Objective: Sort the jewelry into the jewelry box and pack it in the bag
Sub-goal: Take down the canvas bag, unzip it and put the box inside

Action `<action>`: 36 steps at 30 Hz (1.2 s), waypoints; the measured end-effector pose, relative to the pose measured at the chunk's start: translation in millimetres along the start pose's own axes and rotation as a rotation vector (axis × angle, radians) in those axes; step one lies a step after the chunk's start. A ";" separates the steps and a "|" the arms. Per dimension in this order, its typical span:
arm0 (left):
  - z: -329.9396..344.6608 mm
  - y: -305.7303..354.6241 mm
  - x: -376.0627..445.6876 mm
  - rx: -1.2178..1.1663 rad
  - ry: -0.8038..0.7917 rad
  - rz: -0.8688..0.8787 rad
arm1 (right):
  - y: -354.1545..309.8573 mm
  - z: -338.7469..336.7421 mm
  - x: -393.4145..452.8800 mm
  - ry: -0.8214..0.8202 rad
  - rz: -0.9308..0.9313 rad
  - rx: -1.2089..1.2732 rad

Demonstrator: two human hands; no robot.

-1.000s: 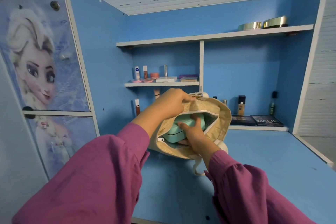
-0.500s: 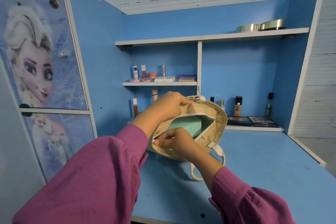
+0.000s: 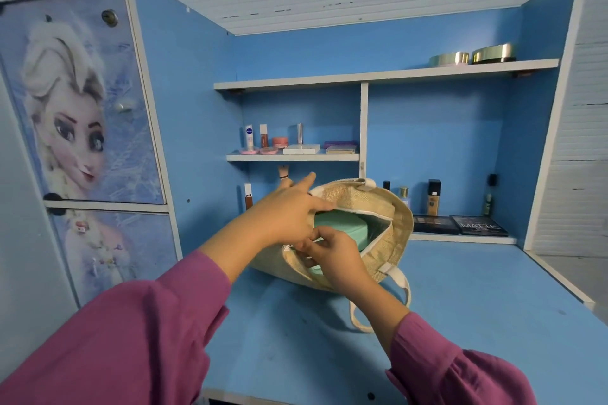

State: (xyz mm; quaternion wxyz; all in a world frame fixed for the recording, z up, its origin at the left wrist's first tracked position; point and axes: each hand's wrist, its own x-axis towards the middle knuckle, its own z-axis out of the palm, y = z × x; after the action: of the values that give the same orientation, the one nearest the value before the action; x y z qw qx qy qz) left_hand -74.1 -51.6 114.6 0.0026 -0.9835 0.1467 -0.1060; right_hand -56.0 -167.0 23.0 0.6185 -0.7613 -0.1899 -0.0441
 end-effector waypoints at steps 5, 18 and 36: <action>0.6 -6.4 -22.4 0.102 -0.180 -0.109 | 1.7 -3.5 0.7 0.010 -0.017 -0.021; -0.7 -7.3 -22.9 0.057 -0.218 -0.111 | 20.4 -34.6 0.2 0.216 -0.072 -0.294; -4.8 -17.5 -25.6 0.121 -0.318 -0.080 | 32.4 -20.1 13.2 0.352 -0.073 -0.421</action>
State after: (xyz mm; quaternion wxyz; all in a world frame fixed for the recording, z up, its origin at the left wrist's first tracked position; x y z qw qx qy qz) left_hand -94.0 -27.3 114.6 0.0809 -0.9909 0.0986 0.0424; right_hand -29.3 -188.4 1.6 0.4680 -0.8463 -0.0935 -0.2365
